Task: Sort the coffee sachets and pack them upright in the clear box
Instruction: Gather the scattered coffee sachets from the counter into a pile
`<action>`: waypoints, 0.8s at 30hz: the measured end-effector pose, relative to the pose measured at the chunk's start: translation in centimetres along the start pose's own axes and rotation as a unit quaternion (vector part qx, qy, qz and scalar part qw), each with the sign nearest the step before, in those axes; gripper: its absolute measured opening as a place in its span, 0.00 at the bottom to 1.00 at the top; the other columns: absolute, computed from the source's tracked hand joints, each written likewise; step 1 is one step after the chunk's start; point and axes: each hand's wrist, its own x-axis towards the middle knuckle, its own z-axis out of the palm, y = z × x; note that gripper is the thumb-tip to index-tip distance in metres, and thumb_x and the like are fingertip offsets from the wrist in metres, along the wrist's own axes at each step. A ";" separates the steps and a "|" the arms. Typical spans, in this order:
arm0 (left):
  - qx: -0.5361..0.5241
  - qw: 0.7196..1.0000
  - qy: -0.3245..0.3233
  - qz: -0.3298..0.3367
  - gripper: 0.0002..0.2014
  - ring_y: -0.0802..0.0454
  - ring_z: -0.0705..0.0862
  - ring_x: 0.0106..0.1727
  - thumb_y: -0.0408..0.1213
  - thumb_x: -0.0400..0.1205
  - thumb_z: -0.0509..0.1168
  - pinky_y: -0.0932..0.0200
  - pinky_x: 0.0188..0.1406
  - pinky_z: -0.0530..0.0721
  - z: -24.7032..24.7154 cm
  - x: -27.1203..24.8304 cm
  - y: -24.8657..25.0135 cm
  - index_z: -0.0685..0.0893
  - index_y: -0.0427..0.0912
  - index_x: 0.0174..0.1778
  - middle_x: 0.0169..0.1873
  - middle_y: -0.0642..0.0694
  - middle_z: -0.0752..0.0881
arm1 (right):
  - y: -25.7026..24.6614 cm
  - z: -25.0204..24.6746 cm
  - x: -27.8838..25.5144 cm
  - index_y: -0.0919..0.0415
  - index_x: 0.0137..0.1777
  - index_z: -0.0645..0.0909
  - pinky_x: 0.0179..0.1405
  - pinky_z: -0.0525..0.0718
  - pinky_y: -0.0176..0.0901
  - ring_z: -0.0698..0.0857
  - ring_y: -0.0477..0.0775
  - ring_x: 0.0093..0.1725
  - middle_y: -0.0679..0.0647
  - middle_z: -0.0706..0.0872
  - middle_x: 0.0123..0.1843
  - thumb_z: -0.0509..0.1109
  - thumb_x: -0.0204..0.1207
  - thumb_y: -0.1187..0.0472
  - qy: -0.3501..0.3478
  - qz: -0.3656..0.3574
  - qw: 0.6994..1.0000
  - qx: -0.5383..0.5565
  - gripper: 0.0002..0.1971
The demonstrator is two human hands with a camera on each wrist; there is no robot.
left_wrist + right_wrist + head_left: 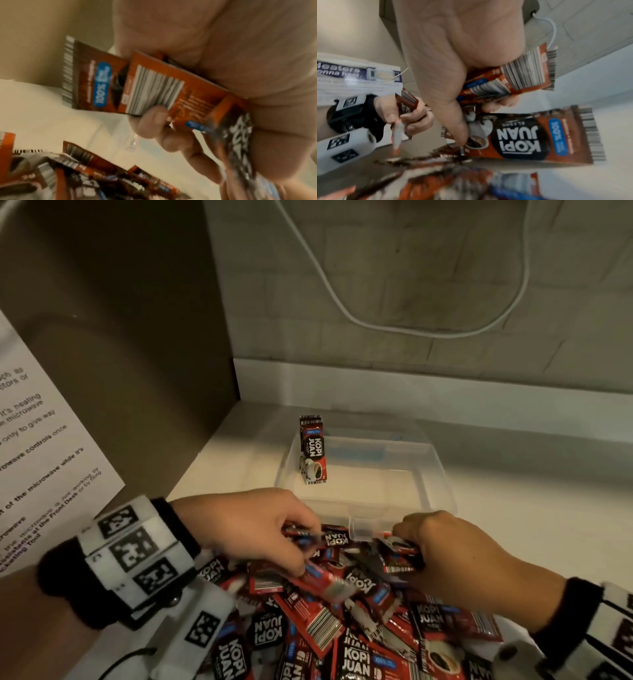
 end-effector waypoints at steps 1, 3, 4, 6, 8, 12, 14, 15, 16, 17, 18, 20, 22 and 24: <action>-0.038 0.999 0.000 0.007 0.06 0.51 0.87 0.44 0.46 0.65 0.71 0.52 0.45 0.87 -0.5 -0.2 -0.1 0.83 0.56 0.37 0.39 0.56 0.88 | 0.2 -0.4 0.0 0.49 0.44 0.82 0.40 0.82 0.34 0.82 0.39 0.41 0.41 0.84 0.44 0.74 0.72 0.49 0.004 0.001 1.000 0.031 0.07; -0.137 0.991 0.009 0.008 0.18 0.51 0.87 0.43 0.46 0.63 0.70 0.55 0.43 0.86 -1.5 -0.6 -0.5 0.84 0.46 0.48 0.42 0.53 0.91 | 0.2 -1.3 0.0 0.49 0.37 0.80 0.33 0.79 0.32 0.81 0.39 0.35 0.43 0.82 0.37 0.76 0.71 0.54 0.005 -0.003 0.995 0.102 0.07; -0.189 0.982 0.012 0.013 0.19 0.51 0.88 0.42 0.43 0.65 0.70 0.58 0.41 0.86 -1.9 -0.8 -0.5 0.84 0.43 0.51 0.45 0.48 0.92 | 0.2 -1.7 0.0 0.50 0.37 0.80 0.32 0.80 0.35 0.82 0.41 0.33 0.46 0.84 0.35 0.77 0.71 0.57 0.001 0.001 0.989 0.151 0.07; -0.269 0.962 0.022 0.047 0.12 0.51 0.87 0.37 0.36 0.72 0.64 0.62 0.34 0.84 -2.4 -1.0 -0.1 0.82 0.36 0.49 0.47 0.38 0.91 | 0.0 -3.0 -0.2 0.59 0.43 0.82 0.35 0.87 0.43 0.87 0.47 0.35 0.56 0.88 0.37 0.76 0.72 0.63 -0.005 0.024 0.958 0.286 0.05; -0.339 0.936 0.062 0.074 0.10 0.49 0.85 0.30 0.31 0.72 0.60 0.63 0.26 0.80 -2.6 -0.9 0.3 0.78 0.34 0.48 0.43 0.32 0.90 | 0.0 -4.4 -0.3 0.68 0.49 0.81 0.37 0.89 0.42 0.91 0.56 0.39 0.62 0.91 0.41 0.72 0.74 0.70 0.022 0.066 0.906 0.418 0.05; -0.394 0.899 0.162 0.101 0.20 0.53 0.80 0.27 0.24 0.64 0.60 0.64 0.23 0.76 -2.9 0.9 1.4 0.80 0.36 0.52 0.33 0.41 0.85 | 0.9 -6.5 0.5 0.71 0.54 0.76 0.40 0.89 0.54 0.89 0.64 0.39 0.64 0.90 0.40 0.61 0.79 0.76 0.115 0.091 0.805 0.575 0.07; -0.404 0.884 0.200 0.124 0.28 0.56 0.75 0.27 0.21 0.60 0.59 0.64 0.24 0.69 -3.0 2.5 2.6 0.81 0.40 0.57 0.32 0.48 0.79 | 1.8 -7.1 1.7 0.65 0.59 0.78 0.43 0.86 0.55 0.86 0.59 0.36 0.61 0.85 0.36 0.61 0.78 0.77 0.179 0.089 0.771 0.604 0.13; -0.419 0.871 0.220 0.131 0.29 0.57 0.72 0.26 0.20 0.60 0.59 0.64 0.23 0.67 -3.1 3.5 3.5 0.81 0.42 0.58 0.32 0.50 0.76 | 2.4 -7.3 2.3 0.63 0.59 0.80 0.46 0.85 0.56 0.85 0.56 0.35 0.58 0.83 0.35 0.62 0.78 0.76 0.207 0.092 0.763 0.605 0.14; -0.438 0.856 0.240 0.136 0.28 0.59 0.71 0.25 0.20 0.61 0.60 0.65 0.22 0.67 -3.2 4.4 4.4 0.80 0.44 0.56 0.32 0.51 0.74 | 3.1 -7.4 3.0 0.62 0.59 0.81 0.49 0.84 0.58 0.84 0.54 0.35 0.57 0.81 0.35 0.63 0.78 0.75 0.227 0.096 0.757 0.606 0.14; -0.462 0.838 0.260 0.133 0.24 0.59 0.71 0.22 0.21 0.62 0.60 0.65 0.21 0.68 -3.2 5.5 5.3 0.80 0.45 0.52 0.31 0.50 0.72 | 3.6 -7.5 3.7 0.62 0.57 0.82 0.51 0.83 0.58 0.83 0.53 0.36 0.56 0.80 0.35 0.64 0.78 0.75 0.242 0.099 0.751 0.606 0.13; -0.487 0.819 0.273 0.130 0.21 0.59 0.71 0.20 0.23 0.62 0.59 0.66 0.19 0.68 -3.3 6.5 6.2 0.78 0.46 0.48 0.30 0.50 0.71 | 4.2 -7.5 4.3 0.61 0.55 0.83 0.52 0.82 0.57 0.82 0.53 0.37 0.56 0.80 0.36 0.64 0.78 0.74 0.255 0.103 0.747 0.606 0.12; -0.515 0.797 0.283 0.137 0.18 0.57 0.72 0.19 0.23 0.59 0.56 0.67 0.17 0.68 -3.2 8.8 7.7 0.73 0.45 0.42 0.28 0.49 0.70 | 5.2 -7.0 5.6 0.61 0.49 0.82 0.47 0.81 0.52 0.82 0.54 0.37 0.57 0.79 0.36 0.64 0.78 0.74 0.278 0.112 0.735 0.608 0.09; -0.491 0.807 0.299 0.136 0.17 0.52 0.72 0.27 0.18 0.66 0.54 0.64 0.20 0.68 -2.8 11.5 8.4 0.68 0.45 0.42 0.32 0.46 0.69 | 5.8 -6.2 6.6 0.60 0.44 0.80 0.40 0.80 0.47 0.84 0.53 0.38 0.57 0.81 0.36 0.63 0.79 0.73 0.292 0.119 0.726 0.611 0.09; -0.449 0.830 0.309 0.117 0.19 0.48 0.72 0.35 0.13 0.72 0.48 0.59 0.25 0.69 -2.4 14.1 8.4 0.67 0.43 0.46 0.37 0.43 0.69 | 6.3 -5.1 7.5 0.59 0.42 0.80 0.38 0.80 0.46 0.84 0.53 0.41 0.57 0.83 0.38 0.61 0.80 0.71 0.294 0.125 0.730 0.604 0.09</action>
